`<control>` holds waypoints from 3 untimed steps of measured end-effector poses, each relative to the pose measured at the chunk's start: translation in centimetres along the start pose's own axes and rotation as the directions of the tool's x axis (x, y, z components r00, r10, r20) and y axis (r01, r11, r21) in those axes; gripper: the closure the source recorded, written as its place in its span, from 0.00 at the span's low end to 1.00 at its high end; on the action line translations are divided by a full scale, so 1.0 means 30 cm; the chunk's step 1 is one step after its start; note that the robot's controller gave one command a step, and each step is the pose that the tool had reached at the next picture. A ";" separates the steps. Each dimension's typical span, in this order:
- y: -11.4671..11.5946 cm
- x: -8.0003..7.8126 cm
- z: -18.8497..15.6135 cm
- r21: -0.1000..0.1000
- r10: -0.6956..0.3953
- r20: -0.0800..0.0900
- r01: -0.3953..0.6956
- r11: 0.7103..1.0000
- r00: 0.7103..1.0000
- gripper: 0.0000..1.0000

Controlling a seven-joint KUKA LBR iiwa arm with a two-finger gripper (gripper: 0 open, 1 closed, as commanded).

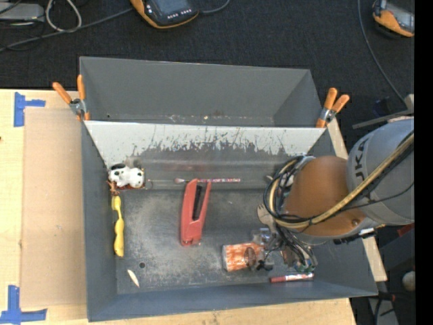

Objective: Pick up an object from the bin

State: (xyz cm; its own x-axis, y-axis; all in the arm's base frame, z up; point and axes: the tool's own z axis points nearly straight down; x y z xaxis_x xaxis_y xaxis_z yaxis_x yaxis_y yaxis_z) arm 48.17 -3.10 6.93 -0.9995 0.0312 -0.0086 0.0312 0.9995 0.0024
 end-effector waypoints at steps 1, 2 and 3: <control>0.000 0.000 0.000 0.000 0.000 0.000 0.000 1.000 1.000 1.00; -0.002 0.007 -0.027 -0.001 -0.001 -0.010 0.001 1.000 1.000 1.00; 0.046 -0.133 -0.160 -0.001 -0.094 -0.005 0.094 0.996 0.996 1.00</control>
Offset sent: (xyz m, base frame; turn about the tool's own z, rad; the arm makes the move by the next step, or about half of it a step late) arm 0.0057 -0.0220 0.1560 -0.0061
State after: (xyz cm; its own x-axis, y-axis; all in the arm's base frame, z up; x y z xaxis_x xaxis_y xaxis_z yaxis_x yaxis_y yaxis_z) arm 52.18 -1.87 11.76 -0.9980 -0.0627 -0.0036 -0.0627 0.9980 0.0029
